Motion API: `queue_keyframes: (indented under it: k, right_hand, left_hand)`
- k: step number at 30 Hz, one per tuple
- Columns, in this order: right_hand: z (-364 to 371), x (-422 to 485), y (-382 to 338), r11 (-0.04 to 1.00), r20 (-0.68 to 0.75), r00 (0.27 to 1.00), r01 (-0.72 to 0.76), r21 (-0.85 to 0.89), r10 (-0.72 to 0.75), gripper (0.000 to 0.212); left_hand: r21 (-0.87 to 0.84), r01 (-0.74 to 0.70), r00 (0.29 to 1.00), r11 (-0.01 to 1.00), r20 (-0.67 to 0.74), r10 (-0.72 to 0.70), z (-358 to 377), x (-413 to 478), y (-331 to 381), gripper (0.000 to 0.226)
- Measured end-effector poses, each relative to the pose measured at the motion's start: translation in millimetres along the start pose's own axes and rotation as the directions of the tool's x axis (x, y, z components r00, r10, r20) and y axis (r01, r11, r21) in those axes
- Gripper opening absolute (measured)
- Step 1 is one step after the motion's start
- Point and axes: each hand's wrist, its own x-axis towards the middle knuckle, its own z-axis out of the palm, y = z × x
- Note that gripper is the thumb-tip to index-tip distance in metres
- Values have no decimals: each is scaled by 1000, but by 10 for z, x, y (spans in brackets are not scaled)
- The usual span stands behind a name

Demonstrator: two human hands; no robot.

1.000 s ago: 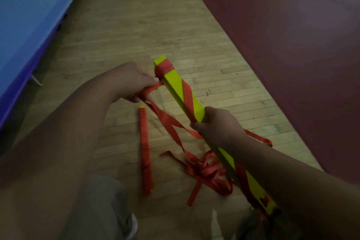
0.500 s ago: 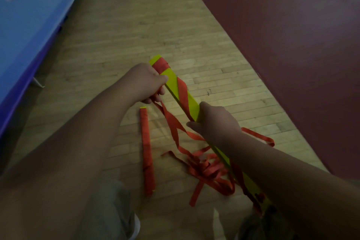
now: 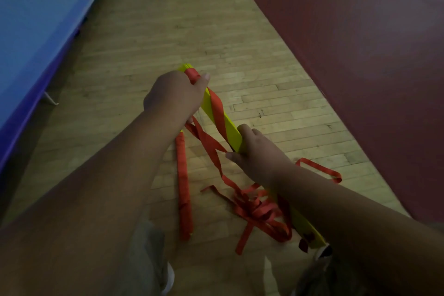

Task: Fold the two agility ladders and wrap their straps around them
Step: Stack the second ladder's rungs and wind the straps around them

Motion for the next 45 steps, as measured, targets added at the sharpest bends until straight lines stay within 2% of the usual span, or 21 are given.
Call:
queue_keyframes:
  k: [3, 5, 10, 11, 13, 15, 16, 18, 20, 22, 27, 31, 34, 37, 40, 45]
  right_hand:
    - [-37, -4, 39, 999, 80, 996, 32, 23, -34, 52]
    - [-82, 3, 51, 998, 127, 992, 10, 65, -18, 52]
    - [-249, 68, 7, 932, 280, 955, -187, 311, 98, 66]
    - [-256, 79, 17, 921, 296, 949, -212, 328, 112, 63]
    - [-279, 73, 24, 903, 326, 940, -223, 367, 99, 41]
    - [-323, 48, 38, 844, 356, 933, -236, 481, 58, 24]
    - [-355, 36, 39, 806, 373, 927, -255, 535, 46, 23]
    - [-416, 28, 71, 709, 438, 899, -322, 627, 20, 30]
    - [-458, 28, 96, 576, 545, 834, -408, 708, -80, 39]
    - [-489, 25, 120, 537, 582, 796, -421, 731, -168, 40]
    - [-520, -10, 143, 685, 509, 855, -314, 658, -97, 29]
    - [-479, 4, 171, 822, 390, 921, -236, 519, 19, 22]
    - [-431, 48, 219, 877, 294, 951, -221, 427, 97, 21]
    - [-390, 81, 237, 915, 219, 965, -212, 344, 141, 25]
    - [-339, 76, 208, 950, 169, 973, -198, 242, 160, 25]
    - [-262, -6, 82, 988, 68, 986, -156, 22, 154, 45]
  left_hand:
    - [-30, 27, 999, 999, 33, -26, 19, 77, -72, 66]
    - [-121, 30, 996, 992, 83, -20, 38, 156, -136, 61]
    - [-426, 29, 986, 904, 163, 45, 31, 303, -253, 41]
    - [-487, 39, 982, 873, 179, 56, 21, 306, -254, 37]
    - [-565, 39, 975, 824, 202, 92, -1, 305, -248, 35]
    - [-622, 46, 966, 781, 226, 124, -38, 316, -257, 34]
    - [-650, 54, 960, 758, 244, 140, -62, 328, -271, 33]
    - [-699, 69, 945, 712, 276, 179, -107, 350, -314, 32]
    - [-739, 82, 932, 669, 294, 211, -147, 367, -347, 30]
    - [-761, 93, 924, 642, 307, 230, -176, 381, -372, 27]
    - [-677, 73, 935, 732, 303, 186, -170, 408, -451, 26]
    - [-592, 81, 945, 802, 301, 127, -166, 365, -435, 28]
    - [-523, 98, 938, 846, 332, 96, -156, 327, -392, 29]
    - [-486, 185, 911, 854, 410, 36, -179, 261, -326, 24]
    - [-502, 240, 875, 831, 482, 39, -215, 210, -298, 25]
    - [-496, 287, 844, 820, 535, 28, -233, 150, -246, 38]
